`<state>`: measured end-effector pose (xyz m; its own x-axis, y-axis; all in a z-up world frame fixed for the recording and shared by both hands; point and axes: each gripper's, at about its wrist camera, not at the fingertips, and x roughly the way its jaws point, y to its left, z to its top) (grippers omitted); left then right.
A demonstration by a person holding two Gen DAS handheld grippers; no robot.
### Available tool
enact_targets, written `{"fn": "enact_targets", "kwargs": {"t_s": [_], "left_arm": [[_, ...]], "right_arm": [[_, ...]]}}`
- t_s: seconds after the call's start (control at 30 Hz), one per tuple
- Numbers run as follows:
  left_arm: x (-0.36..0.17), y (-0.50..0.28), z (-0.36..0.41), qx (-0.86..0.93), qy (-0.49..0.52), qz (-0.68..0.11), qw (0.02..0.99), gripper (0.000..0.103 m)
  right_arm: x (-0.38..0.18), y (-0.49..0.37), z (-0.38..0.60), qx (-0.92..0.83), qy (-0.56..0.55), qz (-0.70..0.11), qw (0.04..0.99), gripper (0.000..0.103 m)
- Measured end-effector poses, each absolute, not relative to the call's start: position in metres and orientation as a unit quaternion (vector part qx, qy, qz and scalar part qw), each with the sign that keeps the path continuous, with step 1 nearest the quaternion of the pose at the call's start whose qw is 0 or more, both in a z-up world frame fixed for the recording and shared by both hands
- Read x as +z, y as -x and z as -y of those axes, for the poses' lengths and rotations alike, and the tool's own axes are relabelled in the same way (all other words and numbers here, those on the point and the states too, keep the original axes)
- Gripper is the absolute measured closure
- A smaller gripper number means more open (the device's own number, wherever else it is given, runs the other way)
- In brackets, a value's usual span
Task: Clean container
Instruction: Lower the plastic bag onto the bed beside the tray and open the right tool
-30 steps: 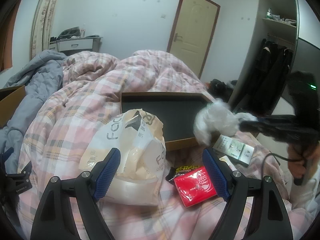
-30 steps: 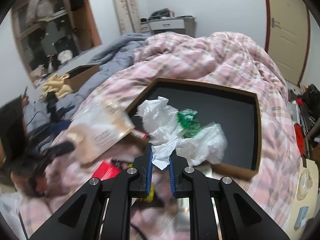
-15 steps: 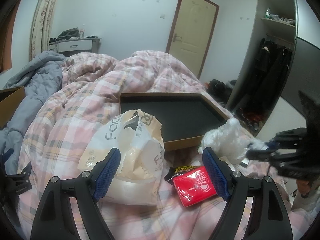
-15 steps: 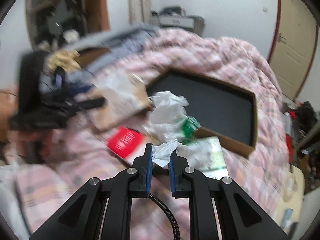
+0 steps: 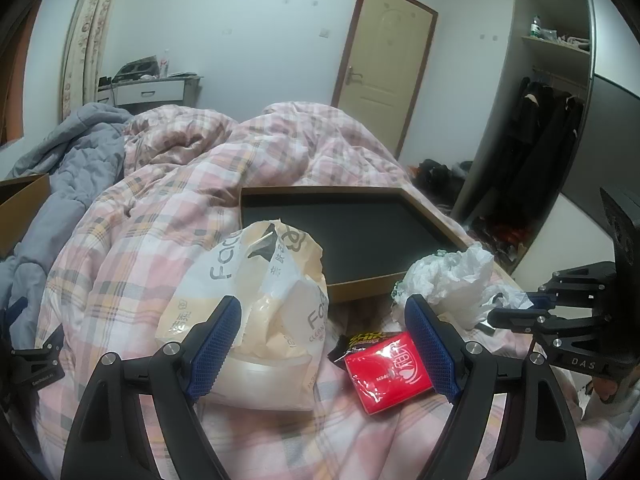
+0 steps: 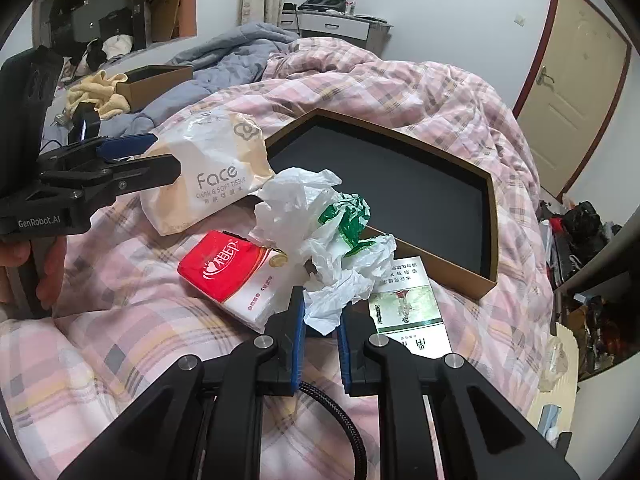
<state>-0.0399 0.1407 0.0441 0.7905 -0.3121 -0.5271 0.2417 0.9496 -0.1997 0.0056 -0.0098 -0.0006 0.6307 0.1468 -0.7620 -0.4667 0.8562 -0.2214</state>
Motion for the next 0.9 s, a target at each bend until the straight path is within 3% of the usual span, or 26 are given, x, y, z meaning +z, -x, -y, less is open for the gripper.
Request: {"fn": "enact_targets", "kwargs": {"t_s": [0.53, 0.9], "left_arm": [[0.048, 0.045, -0.138, -0.127, 0.047, -0.277, 0.951, 0.021], [0.074, 0.076, -0.143, -0.012, -0.004, -0.181, 0.983, 0.021]], "right_arm": [[0.009, 0.033, -0.022, 0.112, 0.297, -0.338, 0.886, 0.092], [0.004, 0.031, -0.027, 0.067, 0.324, -0.337, 0.882, 0.092]]}}
